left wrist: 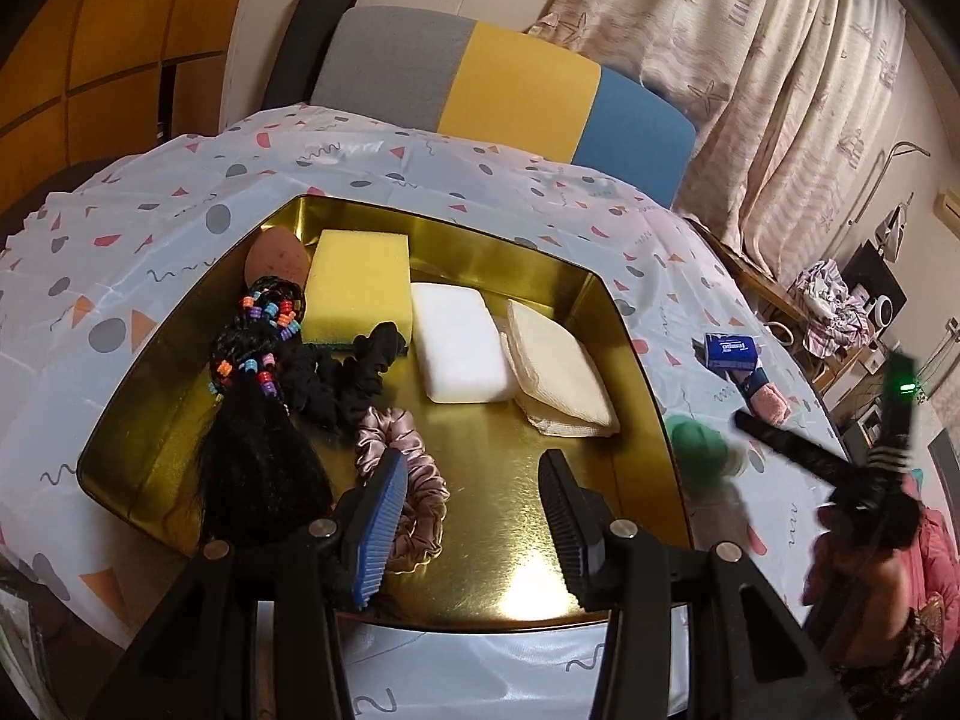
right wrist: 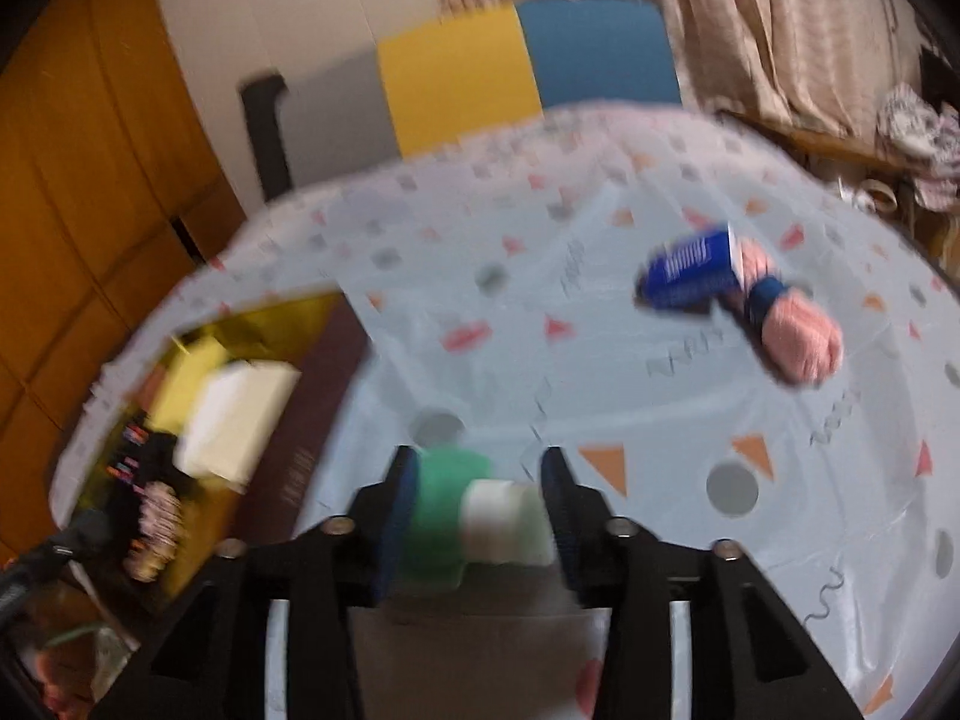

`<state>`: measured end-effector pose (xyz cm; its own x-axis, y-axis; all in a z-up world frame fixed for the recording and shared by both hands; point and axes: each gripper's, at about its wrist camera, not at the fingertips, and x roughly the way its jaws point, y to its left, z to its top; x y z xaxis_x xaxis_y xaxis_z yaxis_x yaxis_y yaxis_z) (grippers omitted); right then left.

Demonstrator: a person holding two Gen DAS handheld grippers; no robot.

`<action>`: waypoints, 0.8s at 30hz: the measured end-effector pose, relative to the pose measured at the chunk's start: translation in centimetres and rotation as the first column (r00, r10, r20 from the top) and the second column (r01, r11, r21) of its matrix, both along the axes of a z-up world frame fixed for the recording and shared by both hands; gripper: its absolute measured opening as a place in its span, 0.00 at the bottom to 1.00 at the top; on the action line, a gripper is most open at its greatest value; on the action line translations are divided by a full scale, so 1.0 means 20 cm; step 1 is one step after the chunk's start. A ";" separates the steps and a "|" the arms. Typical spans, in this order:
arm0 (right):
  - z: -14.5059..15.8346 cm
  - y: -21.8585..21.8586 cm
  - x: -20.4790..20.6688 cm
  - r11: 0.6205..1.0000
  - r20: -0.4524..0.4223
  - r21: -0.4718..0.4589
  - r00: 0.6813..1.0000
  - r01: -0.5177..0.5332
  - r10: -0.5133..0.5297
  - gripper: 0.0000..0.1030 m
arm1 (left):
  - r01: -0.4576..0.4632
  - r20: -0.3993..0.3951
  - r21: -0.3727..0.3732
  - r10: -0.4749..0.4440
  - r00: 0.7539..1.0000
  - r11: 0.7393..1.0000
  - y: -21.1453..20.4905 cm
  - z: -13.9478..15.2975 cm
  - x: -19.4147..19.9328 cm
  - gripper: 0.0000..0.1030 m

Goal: Organize soft objects
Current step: 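Carry the green-capped bottle toward the gold tray with the right tool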

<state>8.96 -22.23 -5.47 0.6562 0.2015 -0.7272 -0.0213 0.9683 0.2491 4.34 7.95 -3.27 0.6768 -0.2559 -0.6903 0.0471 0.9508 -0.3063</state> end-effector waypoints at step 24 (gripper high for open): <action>-0.14 0.16 0.13 0.945 -0.129 -0.102 0.946 -0.311 0.298 0.67 | 0.018 -0.002 0.000 -0.018 1.000 1.000 -0.04 0.00 -0.02 0.45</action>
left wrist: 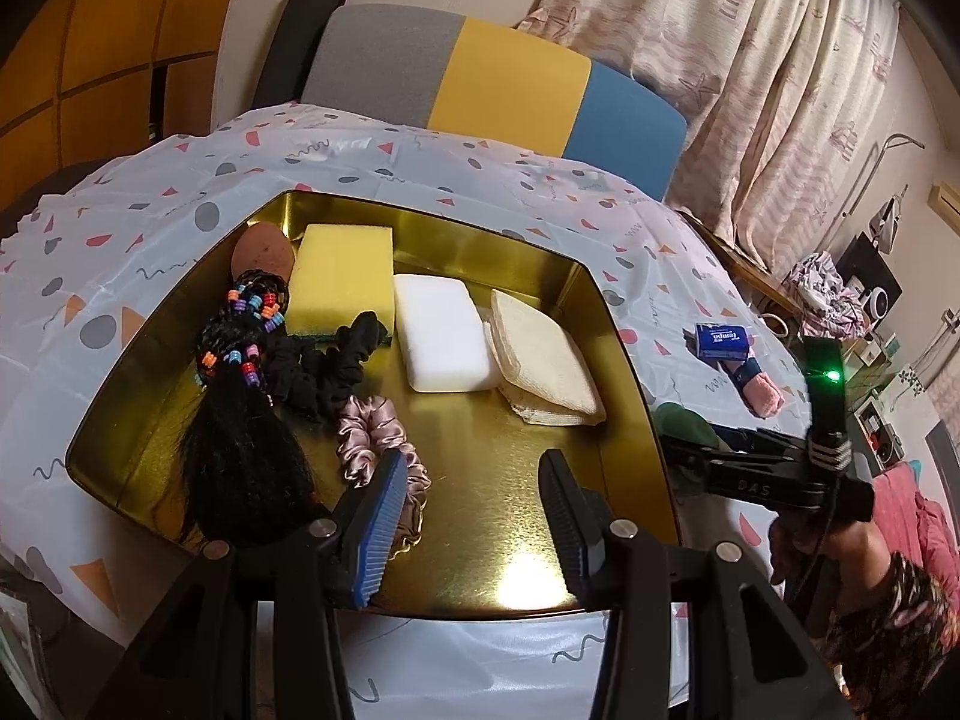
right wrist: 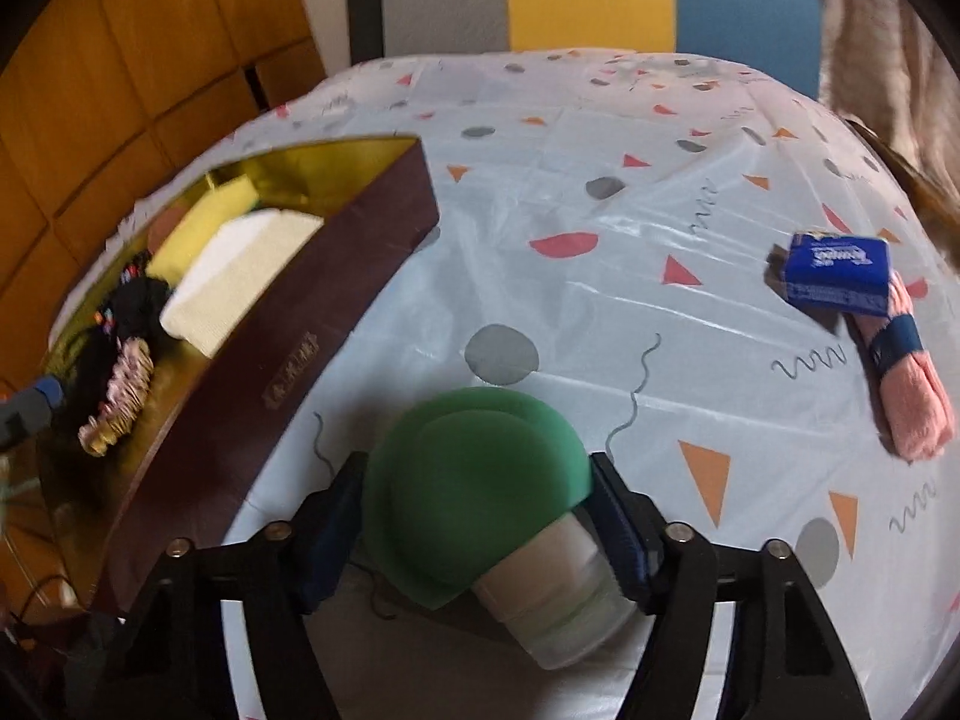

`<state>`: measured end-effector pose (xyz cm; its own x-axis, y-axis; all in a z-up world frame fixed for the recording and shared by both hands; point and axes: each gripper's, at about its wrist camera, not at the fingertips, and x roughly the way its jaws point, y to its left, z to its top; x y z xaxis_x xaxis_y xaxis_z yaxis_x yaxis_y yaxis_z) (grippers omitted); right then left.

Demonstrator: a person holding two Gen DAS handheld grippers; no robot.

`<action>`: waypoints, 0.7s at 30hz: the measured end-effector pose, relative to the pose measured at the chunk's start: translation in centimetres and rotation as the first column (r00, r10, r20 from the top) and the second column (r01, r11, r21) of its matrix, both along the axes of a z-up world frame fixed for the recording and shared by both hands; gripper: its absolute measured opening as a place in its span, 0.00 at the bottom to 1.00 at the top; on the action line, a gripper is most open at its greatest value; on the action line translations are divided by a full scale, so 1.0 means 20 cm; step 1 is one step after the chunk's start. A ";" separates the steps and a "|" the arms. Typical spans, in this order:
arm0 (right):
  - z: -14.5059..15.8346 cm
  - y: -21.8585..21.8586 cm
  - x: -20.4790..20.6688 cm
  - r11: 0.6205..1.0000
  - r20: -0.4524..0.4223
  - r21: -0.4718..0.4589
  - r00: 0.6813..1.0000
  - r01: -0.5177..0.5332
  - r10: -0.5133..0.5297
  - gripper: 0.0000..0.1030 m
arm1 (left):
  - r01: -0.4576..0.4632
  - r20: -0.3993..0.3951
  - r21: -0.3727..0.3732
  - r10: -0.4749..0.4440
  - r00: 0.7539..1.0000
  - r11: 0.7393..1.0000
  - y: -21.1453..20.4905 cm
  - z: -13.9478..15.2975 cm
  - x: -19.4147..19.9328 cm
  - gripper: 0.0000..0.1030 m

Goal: Organize soft objects
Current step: 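Carry the green-capped bottle toward the gold tray with the right tool, then lower the green-capped bottle into the gold tray and open the right tool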

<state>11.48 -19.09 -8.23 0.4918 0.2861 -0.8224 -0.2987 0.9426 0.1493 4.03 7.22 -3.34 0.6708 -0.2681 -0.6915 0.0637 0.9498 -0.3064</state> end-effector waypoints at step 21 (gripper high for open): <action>0.35 0.61 -0.18 0.963 0.165 0.189 0.973 -0.194 0.163 0.58 | -0.243 0.069 -0.012 0.244 0.967 0.970 0.23 0.09 -0.03 0.45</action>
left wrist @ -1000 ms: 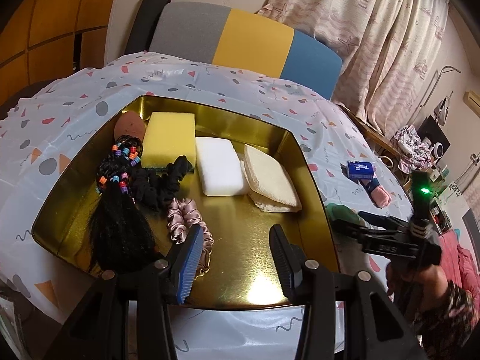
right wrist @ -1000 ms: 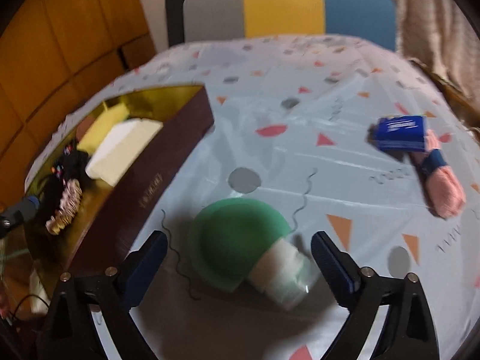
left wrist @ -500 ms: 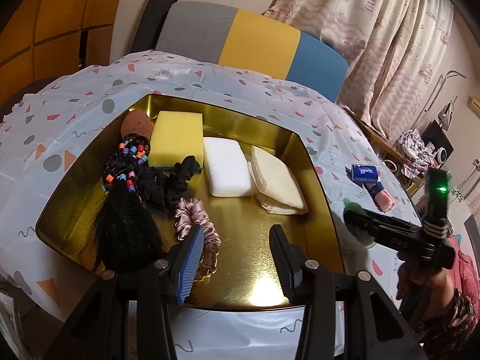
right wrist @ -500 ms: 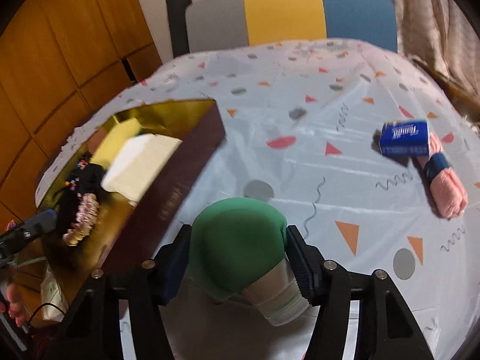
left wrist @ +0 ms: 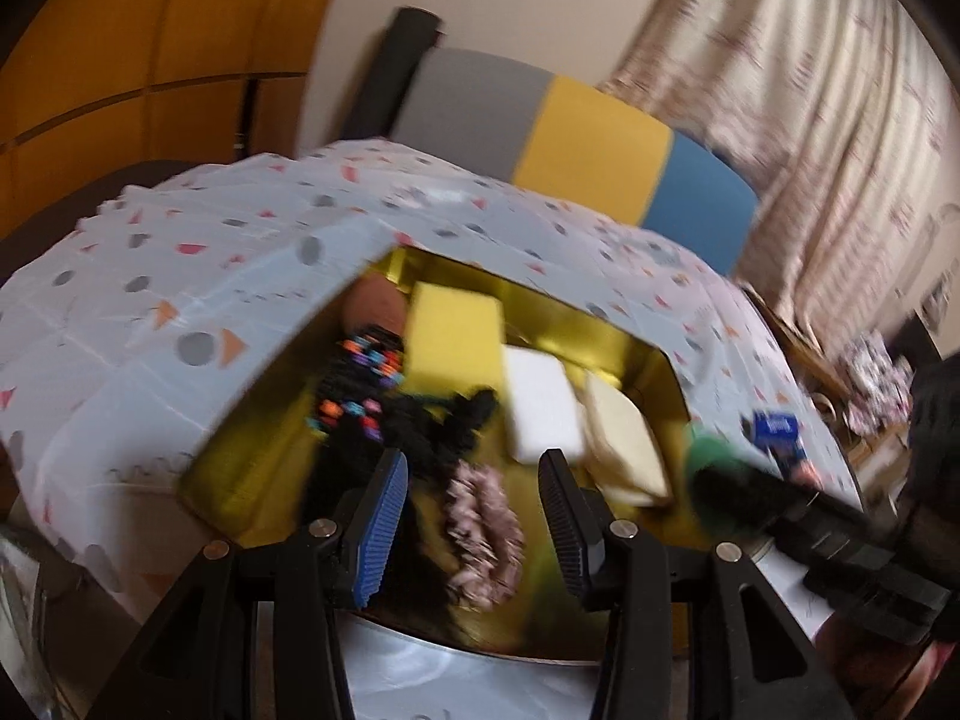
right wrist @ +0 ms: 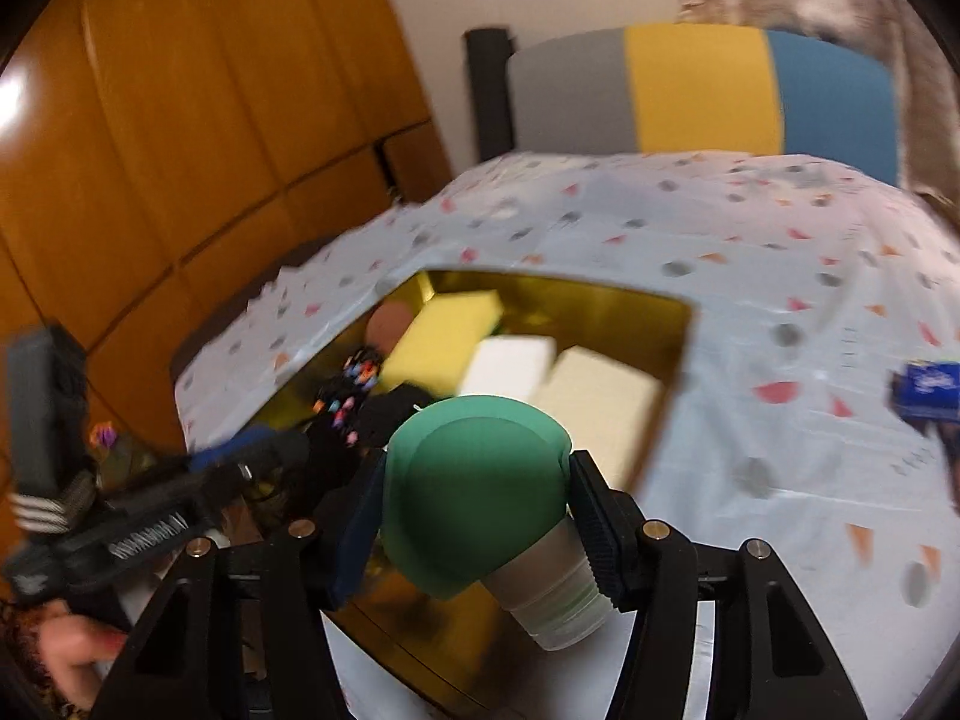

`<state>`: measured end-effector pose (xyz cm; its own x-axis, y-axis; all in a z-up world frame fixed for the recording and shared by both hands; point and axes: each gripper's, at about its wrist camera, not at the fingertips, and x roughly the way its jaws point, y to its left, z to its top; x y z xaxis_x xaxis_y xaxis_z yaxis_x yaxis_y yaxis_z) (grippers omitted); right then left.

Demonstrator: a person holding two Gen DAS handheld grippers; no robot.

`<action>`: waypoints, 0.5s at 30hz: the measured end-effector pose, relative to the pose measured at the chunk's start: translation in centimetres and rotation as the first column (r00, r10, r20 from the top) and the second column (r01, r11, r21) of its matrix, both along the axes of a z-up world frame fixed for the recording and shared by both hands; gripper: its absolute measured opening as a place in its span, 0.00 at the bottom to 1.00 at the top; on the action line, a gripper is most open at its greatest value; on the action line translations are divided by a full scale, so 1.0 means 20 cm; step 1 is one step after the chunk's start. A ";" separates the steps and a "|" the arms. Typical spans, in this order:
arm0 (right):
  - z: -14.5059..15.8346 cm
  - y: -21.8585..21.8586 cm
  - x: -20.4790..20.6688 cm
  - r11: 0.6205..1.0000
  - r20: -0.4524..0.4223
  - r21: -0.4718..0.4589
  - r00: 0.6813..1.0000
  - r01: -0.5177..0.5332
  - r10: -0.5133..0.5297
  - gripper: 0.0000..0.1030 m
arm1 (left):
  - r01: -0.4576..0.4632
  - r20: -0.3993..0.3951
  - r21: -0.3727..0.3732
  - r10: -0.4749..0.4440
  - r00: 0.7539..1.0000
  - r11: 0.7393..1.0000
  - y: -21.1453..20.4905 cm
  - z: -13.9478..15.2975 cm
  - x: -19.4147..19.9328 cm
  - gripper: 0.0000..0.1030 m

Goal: Organize soft objects
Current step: 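Lower the green-capped bottle into the gold tray and open the right tool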

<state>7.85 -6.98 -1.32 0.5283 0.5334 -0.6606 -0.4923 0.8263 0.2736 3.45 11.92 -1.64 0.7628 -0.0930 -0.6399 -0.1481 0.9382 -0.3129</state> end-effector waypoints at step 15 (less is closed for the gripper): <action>-0.16 0.14 0.03 0.996 -0.041 -0.071 0.997 0.062 -0.065 0.74 | -0.027 -0.002 -0.038 0.027 1.000 0.999 0.07 0.01 0.00 0.45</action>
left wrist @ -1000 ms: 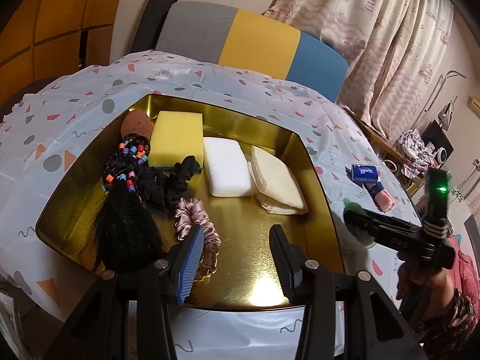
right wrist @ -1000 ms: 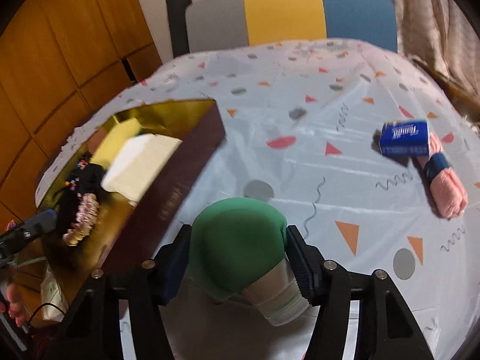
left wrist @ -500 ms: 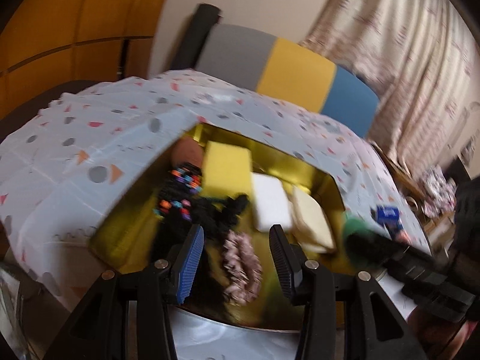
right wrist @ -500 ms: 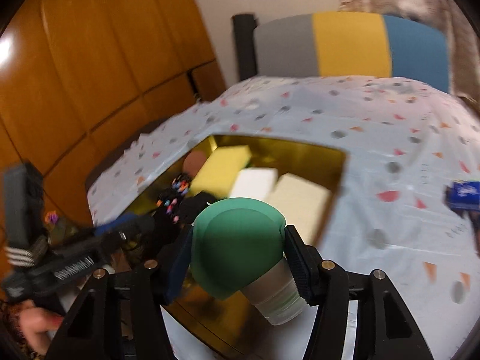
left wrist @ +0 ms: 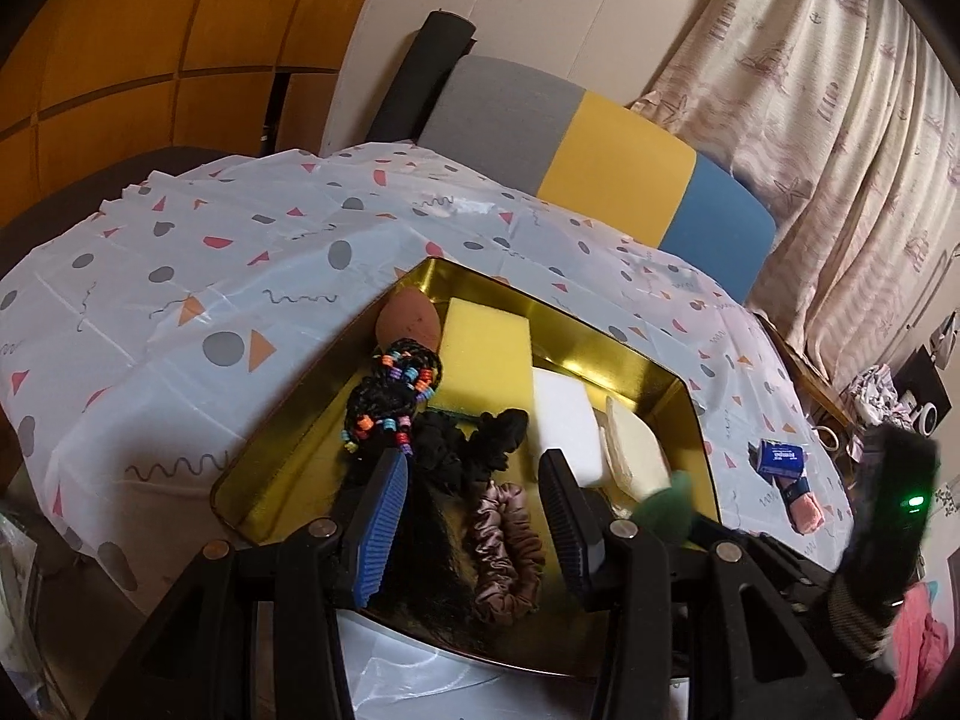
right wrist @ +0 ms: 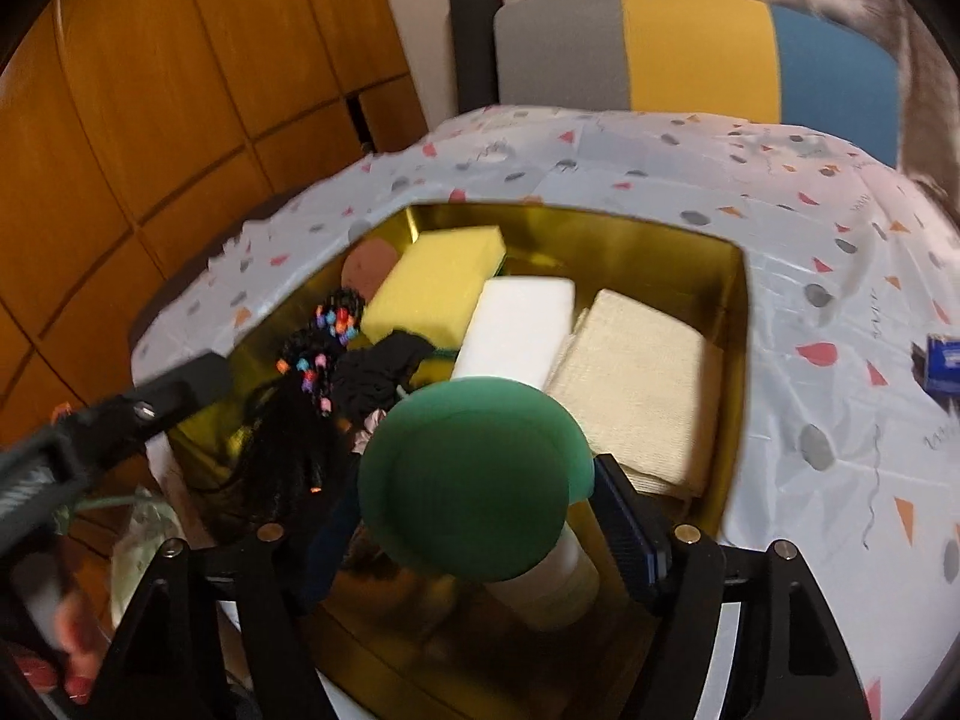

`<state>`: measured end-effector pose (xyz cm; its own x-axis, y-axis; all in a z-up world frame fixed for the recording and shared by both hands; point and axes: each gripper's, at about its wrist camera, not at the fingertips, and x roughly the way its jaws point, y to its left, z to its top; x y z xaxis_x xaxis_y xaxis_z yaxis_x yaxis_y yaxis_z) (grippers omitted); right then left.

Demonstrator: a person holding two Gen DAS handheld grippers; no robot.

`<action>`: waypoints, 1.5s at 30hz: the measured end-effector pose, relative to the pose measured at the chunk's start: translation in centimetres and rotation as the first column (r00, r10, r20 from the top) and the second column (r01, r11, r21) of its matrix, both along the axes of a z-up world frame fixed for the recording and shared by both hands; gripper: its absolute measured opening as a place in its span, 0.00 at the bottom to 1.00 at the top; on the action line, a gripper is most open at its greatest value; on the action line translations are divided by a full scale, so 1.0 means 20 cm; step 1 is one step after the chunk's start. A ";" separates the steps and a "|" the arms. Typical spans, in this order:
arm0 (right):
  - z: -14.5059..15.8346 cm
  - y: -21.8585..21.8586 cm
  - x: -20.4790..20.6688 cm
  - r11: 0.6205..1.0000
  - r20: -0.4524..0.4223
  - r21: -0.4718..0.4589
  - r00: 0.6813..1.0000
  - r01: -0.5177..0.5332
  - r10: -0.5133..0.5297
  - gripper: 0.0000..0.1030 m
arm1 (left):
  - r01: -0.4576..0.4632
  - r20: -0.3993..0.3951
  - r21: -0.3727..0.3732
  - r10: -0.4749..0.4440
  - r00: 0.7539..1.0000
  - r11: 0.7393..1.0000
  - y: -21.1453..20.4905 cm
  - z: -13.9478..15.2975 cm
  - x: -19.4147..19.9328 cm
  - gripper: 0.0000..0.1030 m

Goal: Organize soft objects
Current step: 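Lower the green-capped bottle into the gold tray and open the right tool, then grasp the rolled pink towel with the right tool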

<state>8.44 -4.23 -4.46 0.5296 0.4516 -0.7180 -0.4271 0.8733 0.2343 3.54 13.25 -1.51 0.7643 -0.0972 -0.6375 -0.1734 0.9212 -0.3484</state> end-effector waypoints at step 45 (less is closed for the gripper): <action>0.24 -0.35 -0.10 0.971 0.198 -0.005 0.952 0.237 -0.231 0.91 | 0.079 0.019 0.011 -0.079 0.997 0.997 -0.10 0.00 -0.01 0.45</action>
<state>6.40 -11.23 0.25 0.7489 0.2791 -0.6010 -0.2445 0.9594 0.1408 3.34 11.28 -1.57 0.7670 -0.1511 -0.6236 -0.0935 0.9352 -0.3415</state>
